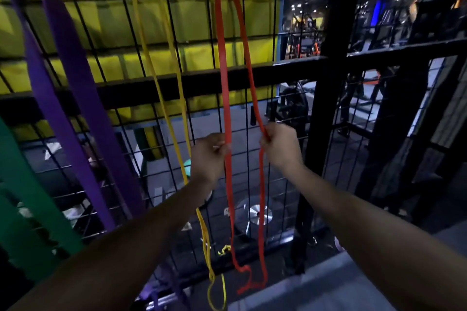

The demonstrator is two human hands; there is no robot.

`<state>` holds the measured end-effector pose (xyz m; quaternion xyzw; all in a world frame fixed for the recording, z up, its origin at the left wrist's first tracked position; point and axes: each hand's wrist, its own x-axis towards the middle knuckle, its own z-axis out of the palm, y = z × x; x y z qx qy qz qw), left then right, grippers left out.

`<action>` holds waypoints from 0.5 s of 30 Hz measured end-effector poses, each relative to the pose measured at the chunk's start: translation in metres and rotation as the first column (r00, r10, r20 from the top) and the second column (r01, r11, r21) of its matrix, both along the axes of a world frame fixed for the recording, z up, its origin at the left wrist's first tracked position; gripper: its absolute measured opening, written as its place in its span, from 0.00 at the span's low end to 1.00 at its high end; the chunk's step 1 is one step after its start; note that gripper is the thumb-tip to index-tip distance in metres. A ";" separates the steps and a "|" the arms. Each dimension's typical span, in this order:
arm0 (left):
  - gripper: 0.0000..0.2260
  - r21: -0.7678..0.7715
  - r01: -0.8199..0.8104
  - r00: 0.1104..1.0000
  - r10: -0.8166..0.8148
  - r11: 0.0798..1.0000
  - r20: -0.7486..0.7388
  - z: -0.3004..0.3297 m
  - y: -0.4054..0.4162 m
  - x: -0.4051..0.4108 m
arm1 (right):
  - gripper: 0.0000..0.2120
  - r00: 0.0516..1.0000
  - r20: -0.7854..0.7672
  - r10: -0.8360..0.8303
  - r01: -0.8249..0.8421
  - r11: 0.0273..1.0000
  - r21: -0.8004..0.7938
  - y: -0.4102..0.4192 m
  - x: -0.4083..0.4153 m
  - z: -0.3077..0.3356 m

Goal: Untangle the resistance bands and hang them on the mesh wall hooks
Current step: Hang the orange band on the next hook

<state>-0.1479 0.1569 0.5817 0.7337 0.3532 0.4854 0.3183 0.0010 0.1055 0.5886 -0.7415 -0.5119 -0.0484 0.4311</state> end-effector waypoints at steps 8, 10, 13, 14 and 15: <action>0.05 -0.056 0.040 0.989 -0.047 0.998 -0.138 -0.014 0.003 0.006 | 0.04 1.000 -0.007 0.003 -0.003 1.000 -0.018 0.011 -0.005 -0.001; 0.04 -0.073 0.057 0.983 -0.069 0.996 -0.169 -0.014 0.004 0.013 | 0.03 0.999 -0.041 -0.010 0.008 0.999 -0.043 0.010 -0.007 -0.009; 0.07 -0.046 0.083 0.968 -0.091 0.996 -0.233 -0.025 0.006 0.013 | 0.05 0.997 -0.068 -0.020 0.016 0.998 -0.058 0.008 -0.011 -0.019; 0.07 -0.026 0.088 0.963 -0.092 0.996 -0.253 -0.029 0.007 0.011 | 0.05 0.996 -0.086 -0.020 0.016 0.999 -0.047 0.007 -0.012 -0.022; 0.07 -0.013 0.095 0.959 -0.095 0.995 -0.266 -0.032 0.006 0.009 | 0.06 0.994 -0.109 -0.025 0.021 0.999 -0.039 0.006 -0.014 -0.025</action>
